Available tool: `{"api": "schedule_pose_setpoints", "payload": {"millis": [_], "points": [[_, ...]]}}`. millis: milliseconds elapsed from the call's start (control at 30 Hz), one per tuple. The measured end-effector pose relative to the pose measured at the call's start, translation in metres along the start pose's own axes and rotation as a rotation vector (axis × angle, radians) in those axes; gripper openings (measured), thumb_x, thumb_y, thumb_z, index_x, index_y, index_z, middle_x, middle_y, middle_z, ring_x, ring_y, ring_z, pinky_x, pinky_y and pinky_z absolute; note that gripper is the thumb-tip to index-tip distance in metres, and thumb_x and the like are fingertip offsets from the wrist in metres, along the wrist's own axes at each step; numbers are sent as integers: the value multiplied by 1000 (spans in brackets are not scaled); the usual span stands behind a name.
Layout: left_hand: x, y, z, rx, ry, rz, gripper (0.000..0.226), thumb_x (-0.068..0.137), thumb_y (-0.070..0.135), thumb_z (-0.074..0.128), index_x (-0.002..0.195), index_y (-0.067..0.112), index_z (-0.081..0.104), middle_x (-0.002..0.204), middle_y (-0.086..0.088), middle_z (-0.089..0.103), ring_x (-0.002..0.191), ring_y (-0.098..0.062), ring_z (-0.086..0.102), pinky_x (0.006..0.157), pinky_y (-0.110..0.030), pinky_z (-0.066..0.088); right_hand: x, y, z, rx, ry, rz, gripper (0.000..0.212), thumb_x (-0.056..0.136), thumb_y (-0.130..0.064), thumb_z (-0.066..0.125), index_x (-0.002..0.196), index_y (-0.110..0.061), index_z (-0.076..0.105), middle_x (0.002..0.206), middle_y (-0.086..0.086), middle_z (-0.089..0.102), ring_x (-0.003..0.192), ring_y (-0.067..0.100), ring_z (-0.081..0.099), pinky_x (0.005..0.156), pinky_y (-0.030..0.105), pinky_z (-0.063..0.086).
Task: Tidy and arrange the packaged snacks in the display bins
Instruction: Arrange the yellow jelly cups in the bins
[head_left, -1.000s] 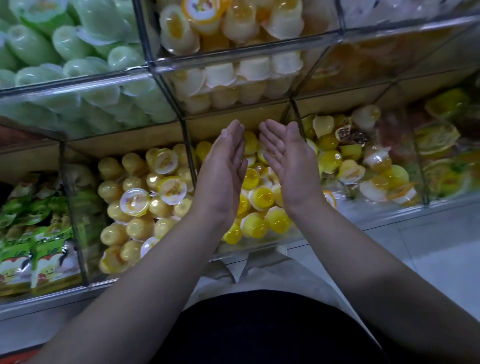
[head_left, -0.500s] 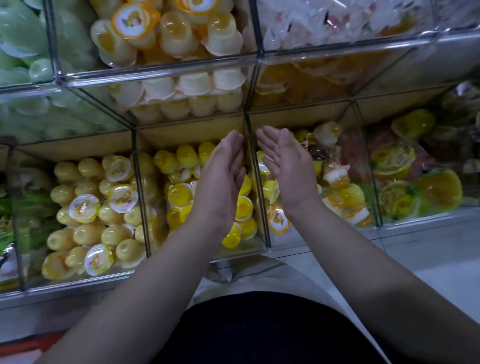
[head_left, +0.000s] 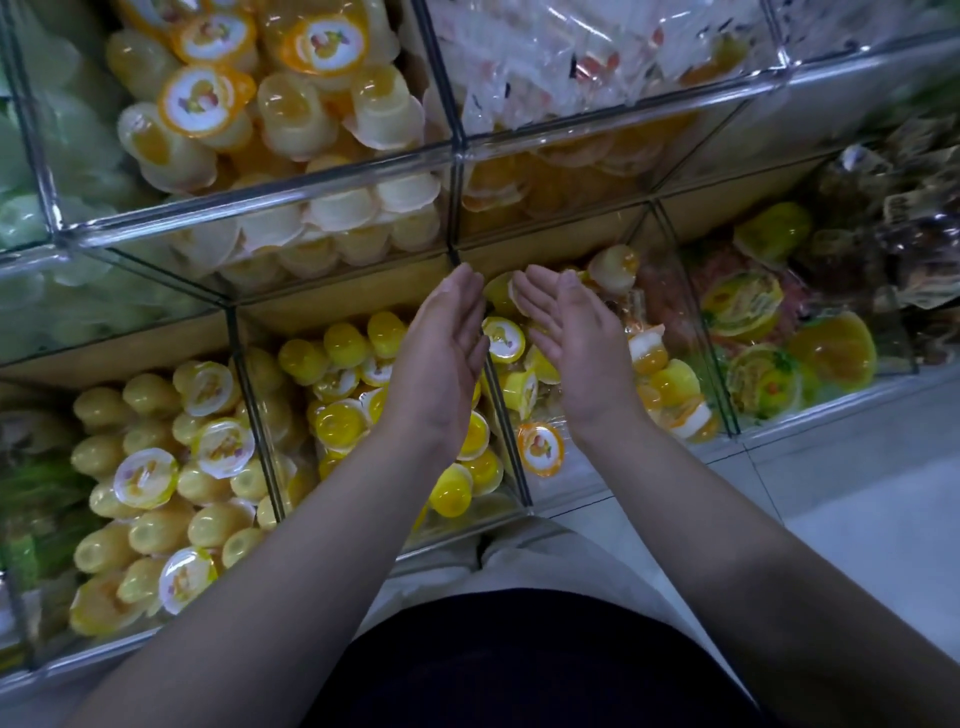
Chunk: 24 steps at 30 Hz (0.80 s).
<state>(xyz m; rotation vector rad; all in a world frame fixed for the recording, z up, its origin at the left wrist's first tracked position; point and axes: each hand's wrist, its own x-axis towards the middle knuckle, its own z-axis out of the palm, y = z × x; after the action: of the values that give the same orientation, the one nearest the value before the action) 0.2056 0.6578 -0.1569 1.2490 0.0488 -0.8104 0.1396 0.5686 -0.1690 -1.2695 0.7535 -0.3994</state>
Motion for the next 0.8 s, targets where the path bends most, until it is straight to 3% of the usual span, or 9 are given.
{"api": "schedule_pose_setpoints", "payload": {"millis": [100, 467, 567, 633, 700, 800], "points": [[3, -5, 8, 13, -42, -32, 42, 103, 36, 32, 141, 23, 44, 147, 6, 47, 135, -8, 43, 88, -17, 41, 0, 0, -12, 16, 68, 8, 39, 105, -35, 32, 128, -14, 56, 123, -4, 63, 116, 2, 58, 96, 20, 44], [20, -22, 60, 36, 30, -109, 46, 103, 39, 34, 145, 22, 38, 149, 6, 42, 134, -21, 44, 106, -34, 38, 34, 3, -72, -35, 98, 98, 44, 104, -38, 33, 134, -13, 54, 130, -2, 60, 117, 4, 55, 102, 23, 38], [30, -30, 84, 20, 75, -122, 46, 103, 40, 35, 144, 20, 39, 148, 6, 43, 133, -19, 44, 105, -36, 37, 57, -1, -96, -94, 71, 117, 53, 98, -52, 39, 134, -17, 55, 134, -3, 59, 121, 5, 53, 105, 26, 36], [38, -36, 100, 8, 101, -134, 47, 103, 40, 36, 145, 20, 40, 147, 7, 44, 133, -16, 44, 103, -36, 37, 69, -4, -109, -143, 73, 127, 68, 81, -67, 42, 129, -24, 59, 131, -5, 60, 123, 8, 53, 107, 30, 38], [44, -42, 113, -3, 116, -141, 47, 103, 40, 36, 146, 21, 38, 149, 8, 42, 134, -15, 41, 102, -36, 36, 81, -6, -122, -165, 63, 129, 60, 79, -69, 43, 122, -29, 59, 124, -8, 61, 122, 10, 53, 110, 36, 39], [53, -49, 125, -23, 167, -157, 47, 102, 40, 37, 145, 22, 39, 150, 7, 40, 138, -18, 37, 104, -37, 35, 94, -5, -138, -195, 13, 168, 44, 93, -58, 42, 122, -28, 59, 126, -6, 59, 123, 14, 52, 112, 41, 37]]}}
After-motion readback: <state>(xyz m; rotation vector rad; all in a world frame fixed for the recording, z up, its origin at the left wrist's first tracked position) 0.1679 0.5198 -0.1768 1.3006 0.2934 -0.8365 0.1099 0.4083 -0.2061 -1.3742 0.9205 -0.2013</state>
